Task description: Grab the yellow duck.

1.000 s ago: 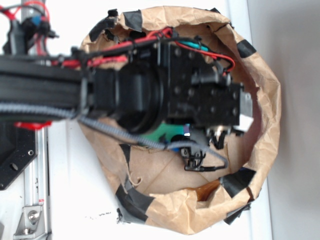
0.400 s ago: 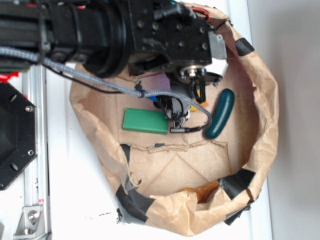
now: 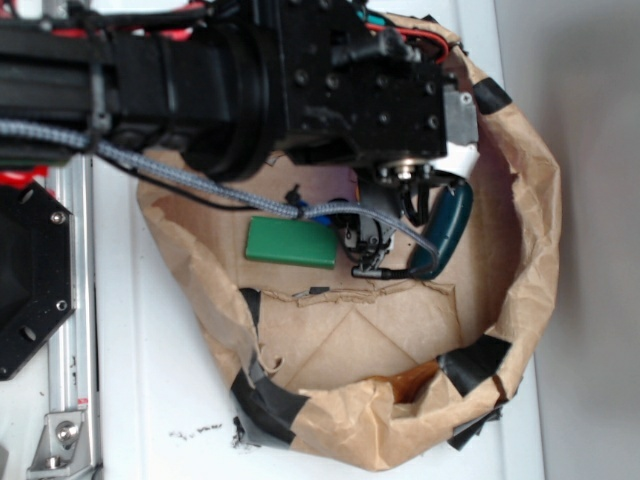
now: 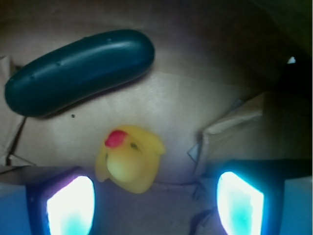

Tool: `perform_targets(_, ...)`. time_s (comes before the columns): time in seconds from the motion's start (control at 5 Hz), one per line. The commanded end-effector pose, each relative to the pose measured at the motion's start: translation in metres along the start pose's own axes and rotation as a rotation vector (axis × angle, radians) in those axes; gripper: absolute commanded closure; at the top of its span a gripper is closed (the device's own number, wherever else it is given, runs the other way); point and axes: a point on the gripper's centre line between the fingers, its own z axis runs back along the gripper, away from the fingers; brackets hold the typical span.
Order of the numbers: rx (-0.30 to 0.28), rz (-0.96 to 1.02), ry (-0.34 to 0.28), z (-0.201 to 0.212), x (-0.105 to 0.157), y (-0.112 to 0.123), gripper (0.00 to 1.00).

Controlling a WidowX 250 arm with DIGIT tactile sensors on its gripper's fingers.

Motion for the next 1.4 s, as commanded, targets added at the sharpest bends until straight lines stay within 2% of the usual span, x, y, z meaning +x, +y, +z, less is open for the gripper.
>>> perform_targets(0.0, 0.043, 0.006, -0.071, 0.028, 0.009, 0.004, 0.0)
perform_targets(0.2, 0.055, 0.131, -0.091, 0.038, -0.001, 0.032, 0.0)
perform_targets(0.4, 0.072, 0.175, -0.047, 0.024, 0.003, 0.042, 0.0)
perform_targets(0.6, 0.046, 0.194, -0.042, 0.018, 0.009, 0.04, 0.0)
perform_targets(0.8, 0.037, 0.168, -0.014, 0.008, 0.014, 0.029, 0.0)
perform_targets(1.0, 0.03, 0.121, 0.051, -0.013, 0.009, 0.014, 0.0)
perform_targets(1.2, 0.02, 0.048, 0.097, -0.024, -0.009, -0.014, 0.0)
